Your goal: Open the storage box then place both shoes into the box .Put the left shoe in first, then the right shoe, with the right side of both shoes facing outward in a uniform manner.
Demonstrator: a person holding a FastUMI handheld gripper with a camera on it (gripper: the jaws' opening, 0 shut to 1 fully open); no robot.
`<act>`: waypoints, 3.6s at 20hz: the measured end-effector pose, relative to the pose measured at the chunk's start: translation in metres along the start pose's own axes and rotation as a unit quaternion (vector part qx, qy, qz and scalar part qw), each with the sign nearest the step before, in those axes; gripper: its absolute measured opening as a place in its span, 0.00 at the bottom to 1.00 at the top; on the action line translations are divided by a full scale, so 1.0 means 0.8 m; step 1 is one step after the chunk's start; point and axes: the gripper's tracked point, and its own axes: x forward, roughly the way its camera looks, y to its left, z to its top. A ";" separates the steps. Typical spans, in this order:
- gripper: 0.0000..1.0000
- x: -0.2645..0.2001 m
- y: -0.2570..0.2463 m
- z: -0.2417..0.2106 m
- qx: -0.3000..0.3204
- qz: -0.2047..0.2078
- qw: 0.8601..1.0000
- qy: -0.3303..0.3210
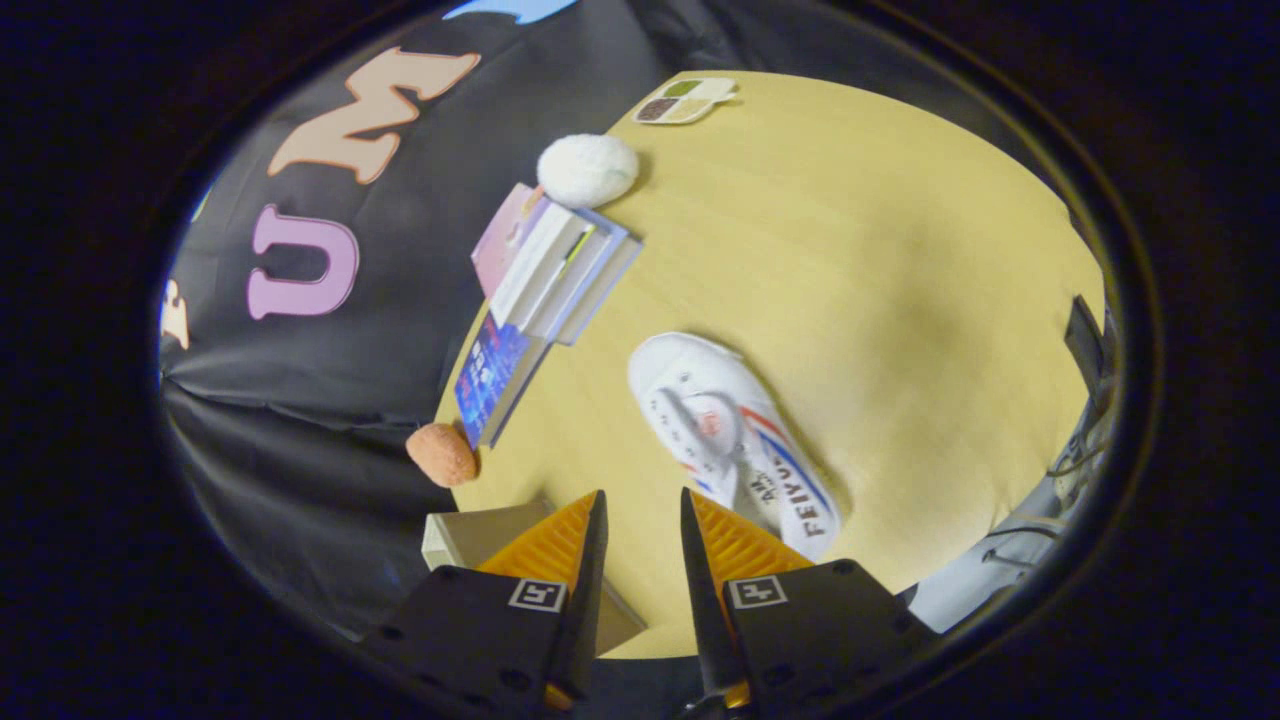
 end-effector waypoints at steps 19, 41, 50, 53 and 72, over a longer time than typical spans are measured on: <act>0.47 0.100 -0.090 0.012 -0.063 -0.088 0.994 0.022; 0.03 0.068 -0.007 -0.046 0.005 0.027 0.996 0.089; 0.03 -0.004 0.175 -0.100 -0.050 0.142 0.982 0.117; 0.03 -0.020 0.231 -0.137 -0.084 0.173 0.972 0.135; 0.04 0.035 0.232 -0.301 -0.200 0.078 0.962 0.166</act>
